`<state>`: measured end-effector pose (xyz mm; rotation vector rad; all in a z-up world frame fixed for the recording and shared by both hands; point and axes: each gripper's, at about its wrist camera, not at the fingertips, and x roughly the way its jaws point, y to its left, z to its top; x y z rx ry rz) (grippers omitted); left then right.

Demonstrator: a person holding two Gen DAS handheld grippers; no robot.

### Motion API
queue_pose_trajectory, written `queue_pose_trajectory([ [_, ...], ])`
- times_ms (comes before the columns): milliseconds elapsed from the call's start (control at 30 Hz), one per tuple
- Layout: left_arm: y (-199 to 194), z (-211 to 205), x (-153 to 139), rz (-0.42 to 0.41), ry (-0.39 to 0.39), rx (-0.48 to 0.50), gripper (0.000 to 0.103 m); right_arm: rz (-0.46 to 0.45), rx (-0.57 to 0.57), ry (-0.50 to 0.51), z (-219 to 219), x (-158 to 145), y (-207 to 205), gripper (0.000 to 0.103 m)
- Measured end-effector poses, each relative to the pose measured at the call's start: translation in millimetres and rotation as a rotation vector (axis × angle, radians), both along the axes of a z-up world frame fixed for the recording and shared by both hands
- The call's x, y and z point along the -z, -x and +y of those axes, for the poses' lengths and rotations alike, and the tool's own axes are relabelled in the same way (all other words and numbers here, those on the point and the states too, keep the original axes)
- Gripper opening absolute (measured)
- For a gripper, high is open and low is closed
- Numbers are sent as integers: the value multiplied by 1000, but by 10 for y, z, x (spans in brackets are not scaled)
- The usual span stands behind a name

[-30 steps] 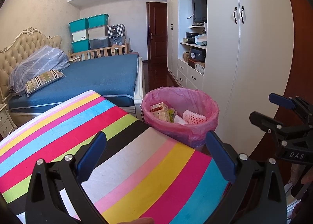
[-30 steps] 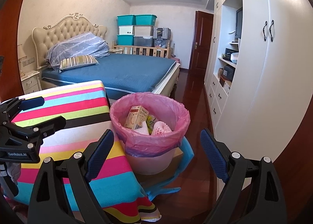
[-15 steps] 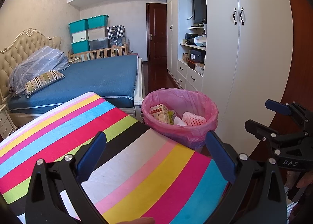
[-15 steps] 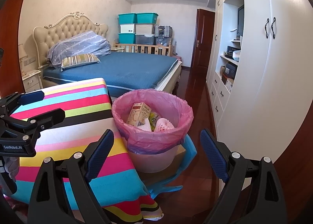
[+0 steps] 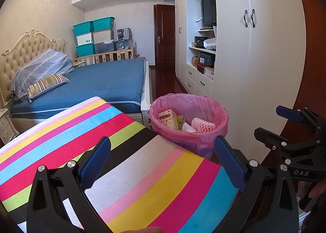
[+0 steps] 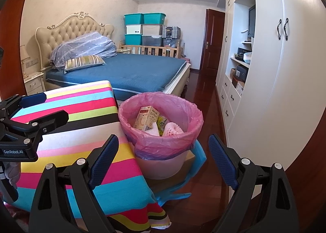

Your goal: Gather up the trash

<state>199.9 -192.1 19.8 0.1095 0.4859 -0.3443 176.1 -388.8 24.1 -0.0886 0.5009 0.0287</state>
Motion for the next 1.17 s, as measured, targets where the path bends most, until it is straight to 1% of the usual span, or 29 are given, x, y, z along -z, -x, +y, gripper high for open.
queue_pose_trajectory([
  [233, 13, -9, 9, -3, -3, 3, 98, 0, 0, -1, -1, 1, 1, 84],
  [600, -12, -30, 55, 11, 11, 37, 98, 1, -1, -1, 3, -1, 12, 84],
  [800, -14, -24, 96, 1, -8, 8, 98, -2, 0, 6, 17, -7, 32, 84],
  [900, -15, 18, 109, 1, 4, 14, 98, -2, 0, 11, 32, -18, 44, 84],
  [967, -22, 86, 107, 4, 21, 8, 98, -2, -4, 12, 36, -29, 42, 84],
  [1033, -13, 187, 107, 16, 22, 1, 98, -2, -14, 17, 88, -52, 41, 84],
  [1100, 19, 374, 111, 21, 15, -33, 98, 0, -40, 16, 181, -62, 46, 84],
  [1167, 77, 713, 130, 38, 27, -90, 98, 14, -91, 9, 369, -41, 40, 84],
])
